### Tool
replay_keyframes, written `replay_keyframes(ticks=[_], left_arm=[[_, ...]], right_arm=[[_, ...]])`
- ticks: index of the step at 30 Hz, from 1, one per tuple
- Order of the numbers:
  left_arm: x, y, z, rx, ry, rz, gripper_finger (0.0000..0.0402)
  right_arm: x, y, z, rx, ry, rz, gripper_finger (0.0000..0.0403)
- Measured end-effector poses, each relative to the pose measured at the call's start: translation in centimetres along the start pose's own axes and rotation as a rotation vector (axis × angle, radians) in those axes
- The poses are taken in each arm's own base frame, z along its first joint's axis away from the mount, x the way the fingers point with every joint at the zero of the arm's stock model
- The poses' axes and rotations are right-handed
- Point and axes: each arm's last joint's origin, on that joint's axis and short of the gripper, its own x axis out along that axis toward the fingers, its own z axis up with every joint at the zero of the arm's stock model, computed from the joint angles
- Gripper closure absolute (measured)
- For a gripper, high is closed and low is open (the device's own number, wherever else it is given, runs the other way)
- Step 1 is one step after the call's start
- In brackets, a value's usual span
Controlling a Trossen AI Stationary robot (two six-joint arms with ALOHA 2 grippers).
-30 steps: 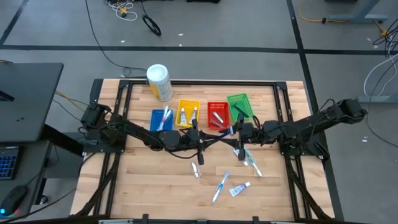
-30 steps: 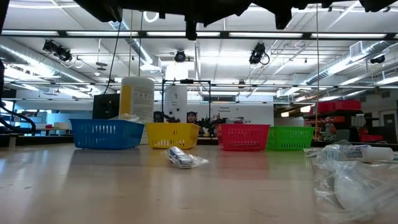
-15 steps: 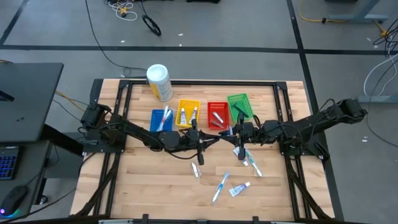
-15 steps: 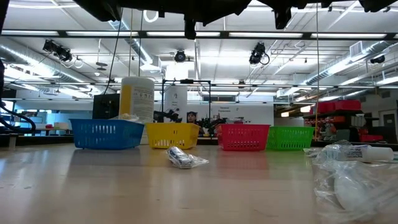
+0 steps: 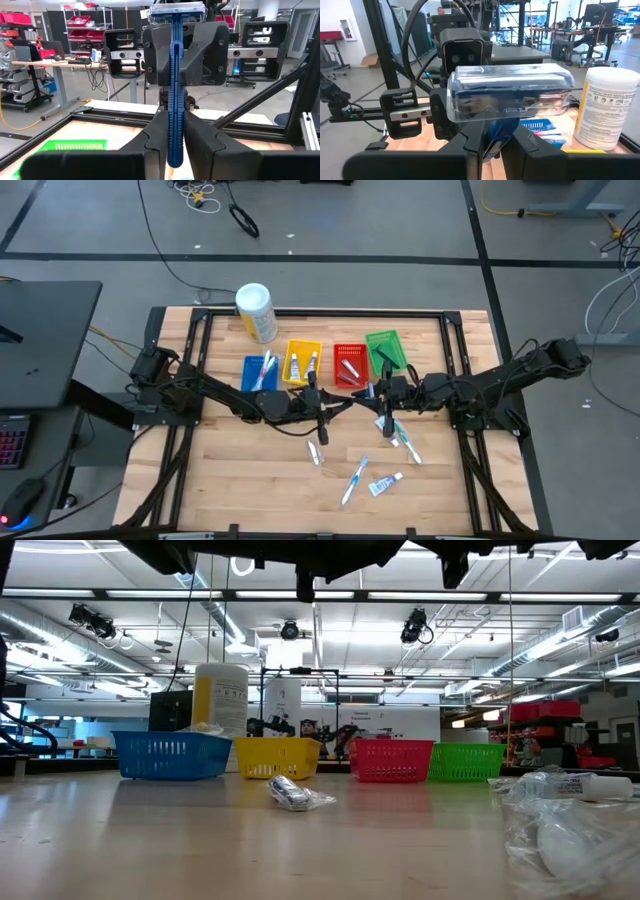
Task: Pick & Place Travel size toiletries
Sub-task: Put the blue razor into the green bin
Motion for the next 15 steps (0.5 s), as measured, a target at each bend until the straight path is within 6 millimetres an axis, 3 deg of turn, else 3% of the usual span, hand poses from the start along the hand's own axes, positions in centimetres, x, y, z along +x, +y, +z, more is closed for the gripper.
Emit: replay_keyframes(ticks=[6, 15], left_arm=[[0.0, 0.1, -0.4, 0.011, 0.038, 0.031, 0.0287], [-0.2, 0.8, -1.6, 0.07, 0.15, 0.237, 0.0216]], right_arm=[[0.0, -0.1, -0.6, 0.033, 0.056, -0.024, 0.0355], [-1.2, -0.7, -0.9, 0.083, 0.159, -0.092, 0.0355]])
